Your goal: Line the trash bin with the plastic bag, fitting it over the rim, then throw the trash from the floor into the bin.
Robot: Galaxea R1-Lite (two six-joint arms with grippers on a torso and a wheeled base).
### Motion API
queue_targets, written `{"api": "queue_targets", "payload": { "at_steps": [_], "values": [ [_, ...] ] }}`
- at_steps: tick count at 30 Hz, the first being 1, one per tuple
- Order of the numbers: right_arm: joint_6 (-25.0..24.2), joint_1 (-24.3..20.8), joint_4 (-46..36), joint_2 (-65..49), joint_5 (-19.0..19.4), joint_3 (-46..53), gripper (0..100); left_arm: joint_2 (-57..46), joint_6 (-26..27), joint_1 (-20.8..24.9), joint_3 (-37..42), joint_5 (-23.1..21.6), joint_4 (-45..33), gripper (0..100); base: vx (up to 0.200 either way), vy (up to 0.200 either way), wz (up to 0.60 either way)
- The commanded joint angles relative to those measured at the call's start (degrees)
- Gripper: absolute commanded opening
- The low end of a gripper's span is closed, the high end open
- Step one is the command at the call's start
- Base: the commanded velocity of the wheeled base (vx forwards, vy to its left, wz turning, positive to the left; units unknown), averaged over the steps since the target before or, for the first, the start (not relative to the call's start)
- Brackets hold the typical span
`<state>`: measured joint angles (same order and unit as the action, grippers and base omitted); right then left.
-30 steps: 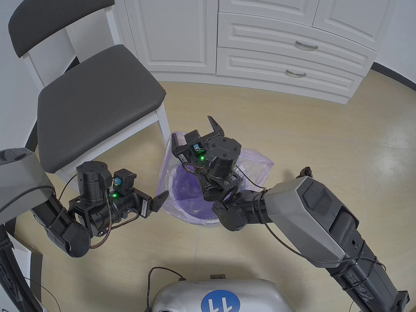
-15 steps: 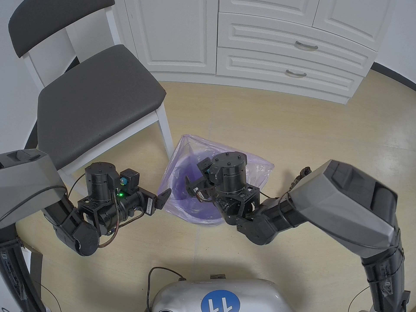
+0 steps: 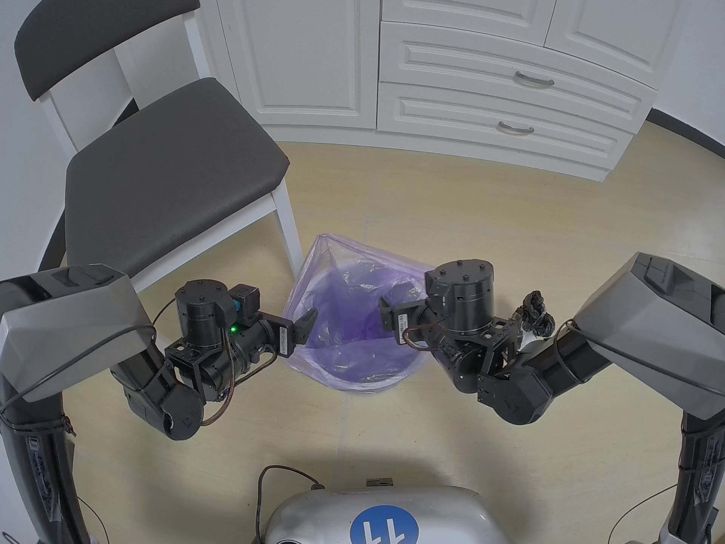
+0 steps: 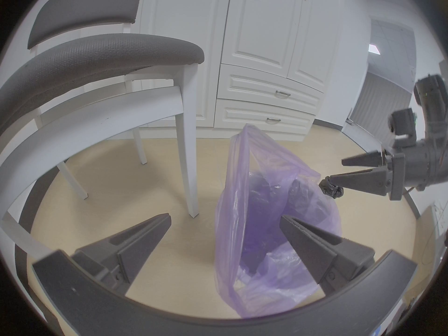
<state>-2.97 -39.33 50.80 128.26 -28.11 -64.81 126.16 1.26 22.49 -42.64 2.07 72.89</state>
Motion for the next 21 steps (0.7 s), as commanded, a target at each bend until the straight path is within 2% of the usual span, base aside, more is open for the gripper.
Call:
{"api": "queue_targets", "payload": {
  "at_steps": [1, 4, 10, 15, 21],
  "values": [
    [-4.32, 2.50, 3.34, 2.35, -1.16, 2.58, 100, 2.25, -1.52, 0.36, -3.50, 2.59, -0.29, 100, 0.000, 0.000, 0.00],
    [-7.13, 3.82, 4.49, 3.67, -1.16, 2.93, 100, 4.36, -1.61, 0.18, -5.96, 5.22, -1.17, 100, 0.000, 0.000, 0.00],
    [-8.19, 4.79, 5.01, 7.01, -0.54, -1.11, 100, 6.64, -3.98, -0.34, -11.23, 8.56, -3.98, 100, 0.000, 0.000, 0.00],
    [-10.30, 6.98, 5.28, 11.05, -0.54, -6.56, 100, 6.64, -6.53, -0.87, -13.52, 8.83, -5.12, 100, 0.000, 0.000, 0.00],
    [-13.11, 8.21, 5.36, 15.44, -0.45, -13.07, 100, 7.70, -6.88, -1.75, -15.37, 8.83, -4.68, 100, 0.000, 0.000, 0.00]
  ]
}}
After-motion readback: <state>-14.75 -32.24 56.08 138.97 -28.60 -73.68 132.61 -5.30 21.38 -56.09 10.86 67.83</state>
